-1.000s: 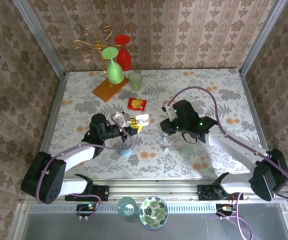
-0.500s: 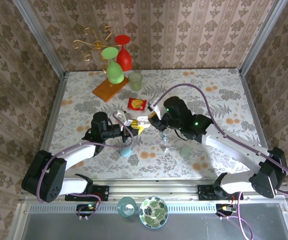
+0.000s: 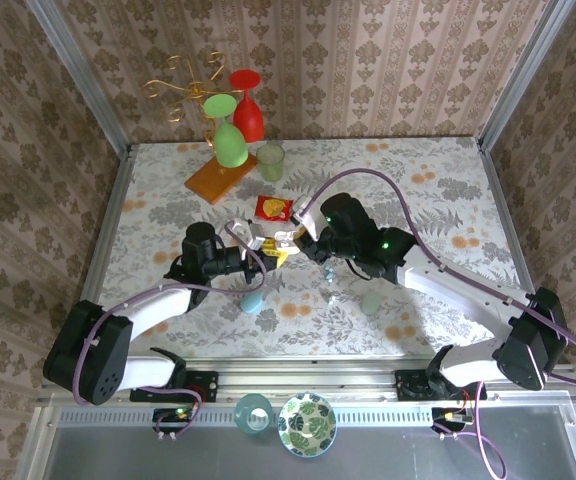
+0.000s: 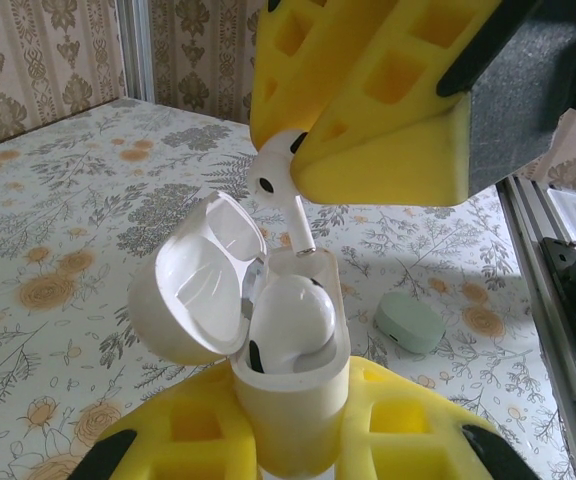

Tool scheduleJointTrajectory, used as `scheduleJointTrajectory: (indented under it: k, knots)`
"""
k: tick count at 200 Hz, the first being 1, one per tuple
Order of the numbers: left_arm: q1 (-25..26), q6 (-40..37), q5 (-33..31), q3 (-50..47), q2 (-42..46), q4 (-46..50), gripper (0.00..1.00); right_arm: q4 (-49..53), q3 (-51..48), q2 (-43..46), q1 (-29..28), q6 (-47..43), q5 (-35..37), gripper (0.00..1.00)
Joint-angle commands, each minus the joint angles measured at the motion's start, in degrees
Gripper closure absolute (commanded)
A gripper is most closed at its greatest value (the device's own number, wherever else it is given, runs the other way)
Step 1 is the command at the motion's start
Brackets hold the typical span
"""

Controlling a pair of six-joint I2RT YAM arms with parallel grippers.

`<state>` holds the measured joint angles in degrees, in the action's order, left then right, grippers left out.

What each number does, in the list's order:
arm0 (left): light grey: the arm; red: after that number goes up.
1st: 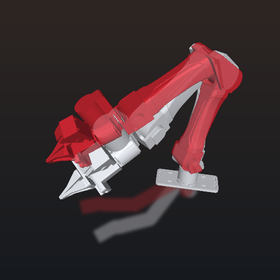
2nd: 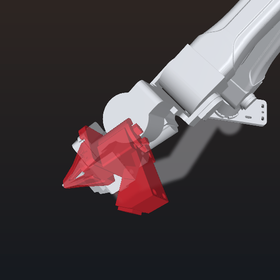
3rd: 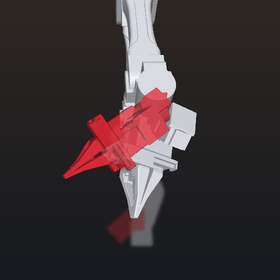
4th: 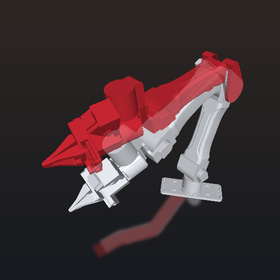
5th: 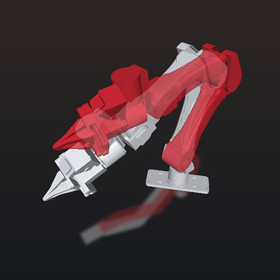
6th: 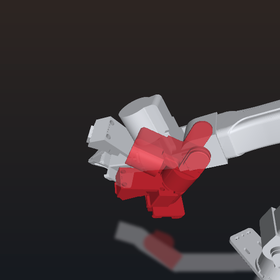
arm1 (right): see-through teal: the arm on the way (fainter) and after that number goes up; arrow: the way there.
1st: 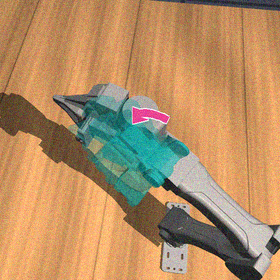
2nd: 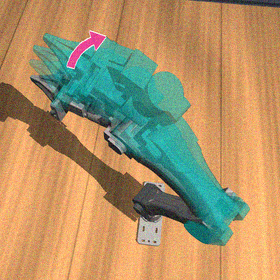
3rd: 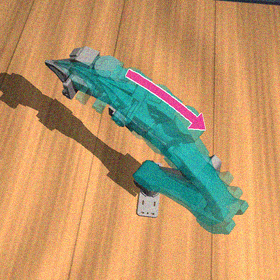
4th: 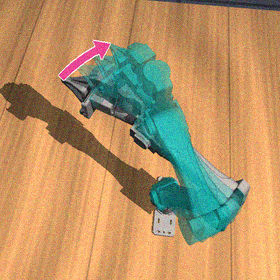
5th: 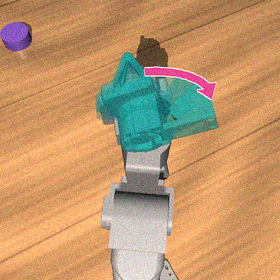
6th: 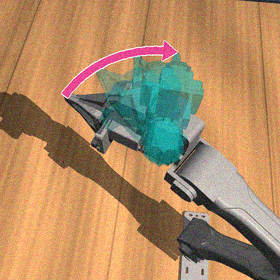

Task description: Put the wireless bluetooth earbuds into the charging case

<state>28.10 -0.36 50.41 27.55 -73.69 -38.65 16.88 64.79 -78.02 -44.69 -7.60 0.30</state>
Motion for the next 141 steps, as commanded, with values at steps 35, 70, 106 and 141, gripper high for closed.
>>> scheduleJointTrajectory:
  k: [35,70,106,141]
  knots:
    - [0.38,3.03,1.36,2.07,0.39,-1.38,1.0,1.21,0.33,-0.83,-0.83,-2.74,1.73,0.81]
    - [0.38,3.71,1.49,2.23,0.05,-2.13,1.0,1.46,-0.01,-0.64,-1.36,-3.58,0.85,0.81]
    - [0.38,3.59,1.75,2.33,0.02,-2.1,1.0,1.11,-0.06,-0.73,-2.0,-4.4,-0.5,0.77]
    - [0.42,3.39,1.78,2.16,0.13,-1.96,1.0,0.39,-0.19,0.29,-2.07,-4.22,-0.62,0.69]
